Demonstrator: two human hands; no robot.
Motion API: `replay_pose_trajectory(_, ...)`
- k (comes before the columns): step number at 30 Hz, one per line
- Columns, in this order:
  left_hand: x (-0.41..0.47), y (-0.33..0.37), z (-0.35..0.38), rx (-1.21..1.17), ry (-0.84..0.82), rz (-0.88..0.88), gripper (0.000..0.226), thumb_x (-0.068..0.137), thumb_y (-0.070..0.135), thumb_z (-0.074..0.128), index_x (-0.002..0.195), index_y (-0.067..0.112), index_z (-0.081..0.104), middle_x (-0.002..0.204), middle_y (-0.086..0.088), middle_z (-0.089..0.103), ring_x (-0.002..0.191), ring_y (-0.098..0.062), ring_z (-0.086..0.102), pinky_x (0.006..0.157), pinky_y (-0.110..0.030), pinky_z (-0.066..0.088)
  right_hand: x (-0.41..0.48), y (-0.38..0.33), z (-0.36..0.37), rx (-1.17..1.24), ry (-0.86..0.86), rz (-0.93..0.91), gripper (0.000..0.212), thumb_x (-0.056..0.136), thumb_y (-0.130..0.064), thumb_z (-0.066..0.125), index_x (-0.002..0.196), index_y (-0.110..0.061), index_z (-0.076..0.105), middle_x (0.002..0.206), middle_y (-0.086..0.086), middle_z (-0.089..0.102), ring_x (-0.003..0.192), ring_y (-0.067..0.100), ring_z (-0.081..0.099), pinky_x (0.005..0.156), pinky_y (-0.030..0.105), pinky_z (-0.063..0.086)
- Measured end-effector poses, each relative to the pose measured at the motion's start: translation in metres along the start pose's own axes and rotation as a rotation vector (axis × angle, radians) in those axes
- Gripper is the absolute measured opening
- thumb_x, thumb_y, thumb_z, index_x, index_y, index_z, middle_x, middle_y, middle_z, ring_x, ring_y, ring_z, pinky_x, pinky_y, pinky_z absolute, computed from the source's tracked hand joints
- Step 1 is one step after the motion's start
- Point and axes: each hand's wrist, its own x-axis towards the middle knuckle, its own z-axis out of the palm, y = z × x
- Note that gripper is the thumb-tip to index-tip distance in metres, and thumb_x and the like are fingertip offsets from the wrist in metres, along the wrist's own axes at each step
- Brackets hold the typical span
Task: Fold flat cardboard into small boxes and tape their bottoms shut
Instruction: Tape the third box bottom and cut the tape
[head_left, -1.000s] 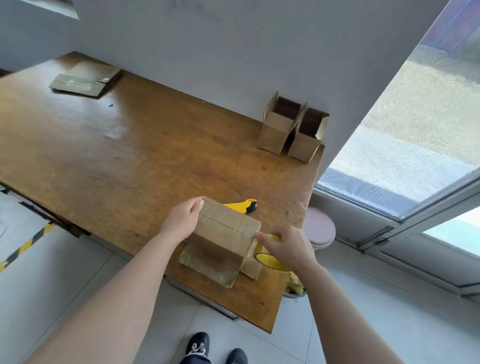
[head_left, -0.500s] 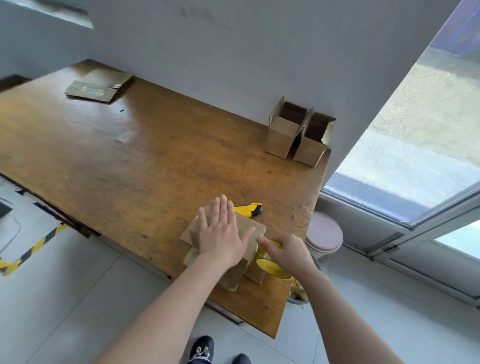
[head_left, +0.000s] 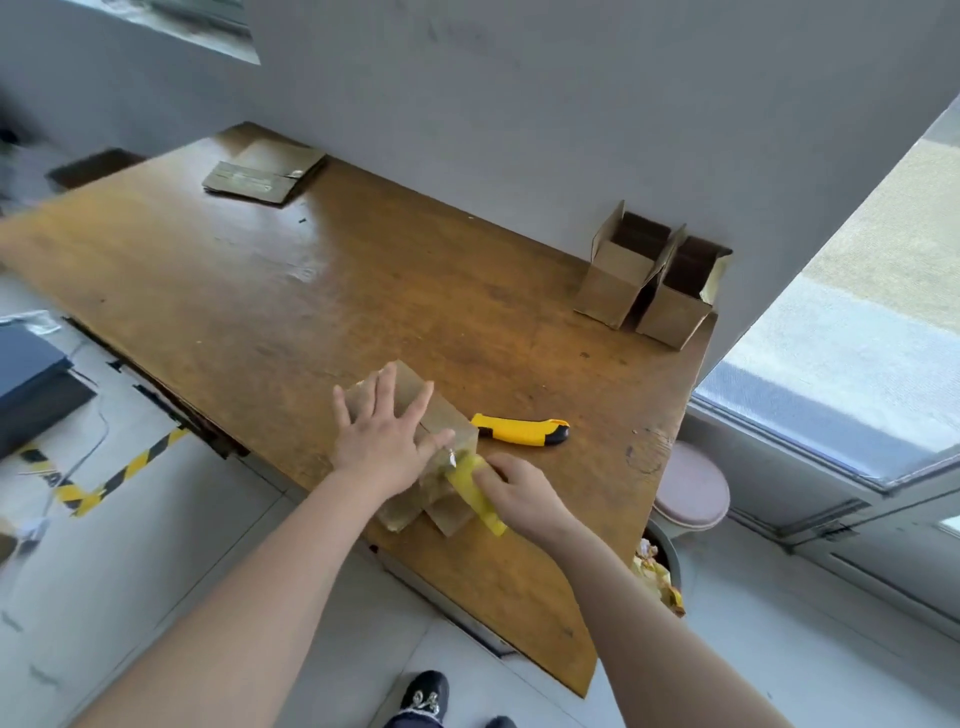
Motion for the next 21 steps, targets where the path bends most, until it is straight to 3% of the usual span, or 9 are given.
replay_pose_trajectory(3, 0.004, -0.016, 0.001, -0.115, -0.018, -0.118, 0.069, 0.089, 0.069, 0.006, 0.151, 0.041, 0.003, 0.162, -0.005, -0.003, 0.147, -0.026, -0.007, 0.115, -0.056, -0.004, 0.01, -0.02, 0.014, 0.045, -0.065, -0.031, 0.019, 0.095, -0.026, 0.045, 0.081, -0.017, 0.055, 0.075, -0.003, 0.054, 0.072, 0.017, 0.05, 0.064, 0.035, 0.037)
replay_pose_trajectory(6, 0.011, -0.03, 0.007, -0.194, -0.049, -0.091, 0.059, 0.095, 0.059, 0.007, 0.151, 0.04, -0.003, 0.161, 0.003, -0.014, 0.146, -0.017, -0.018, 0.115, -0.055, -0.005, 0.017, -0.031, 0.03, 0.023, -0.08, -0.034, 0.028, 0.099, -0.034, 0.045, 0.098, -0.011, 0.061, 0.091, 0.005, 0.063, 0.084, 0.021, 0.057, 0.07, 0.035, 0.042)
replay_pose_trajectory(8, 0.019, -0.042, 0.008, -0.196, -0.062, -0.076, 0.058, 0.096, 0.059, 0.004, 0.15, 0.042, -0.007, 0.159, 0.006, -0.02, 0.144, -0.013, -0.023, 0.113, -0.056, -0.01, 0.019, -0.035, 0.038, 0.027, -0.039, -0.048, 0.031, 0.099, -0.036, 0.045, 0.087, -0.012, 0.06, 0.08, 0.003, 0.06, 0.073, 0.017, 0.053, 0.064, 0.033, 0.039)
replay_pose_trajectory(11, 0.028, -0.051, 0.01, -0.189, -0.084, -0.041, 0.058, 0.095, 0.06, 0.002, 0.149, 0.042, -0.011, 0.158, 0.007, -0.024, 0.143, -0.012, -0.026, 0.112, -0.055, -0.013, 0.022, -0.04, 0.045, 0.056, 0.036, -0.021, 0.036, 0.099, -0.038, 0.045, 0.065, -0.026, 0.047, 0.062, -0.009, 0.046, 0.058, 0.008, 0.043, 0.052, 0.026, 0.031)
replay_pose_trajectory(16, 0.034, -0.057, 0.012, -0.206, -0.061, 0.008, 0.058, 0.095, 0.06, 0.002, 0.149, 0.042, -0.011, 0.158, 0.007, -0.025, 0.143, -0.011, -0.027, 0.112, -0.054, -0.014, 0.037, -0.051, 0.05, 0.035, 0.023, 0.117, 0.041, 0.094, -0.038, 0.047, 0.06, -0.018, 0.04, 0.057, -0.003, 0.042, 0.053, 0.014, 0.038, 0.049, 0.03, 0.029)
replay_pose_trajectory(21, 0.032, -0.058, 0.009, -0.214, -0.059, 0.035, 0.06, 0.094, 0.061, 0.001, 0.149, 0.041, -0.011, 0.156, 0.005, -0.027, 0.142, -0.013, -0.028, 0.111, -0.055, -0.014, 0.042, -0.039, 0.057, 0.012, 0.034, 0.351, 0.053, 0.092, -0.053, 0.049, 0.054, -0.017, 0.041, 0.053, -0.003, 0.04, 0.05, 0.015, 0.04, 0.046, 0.027, 0.027)
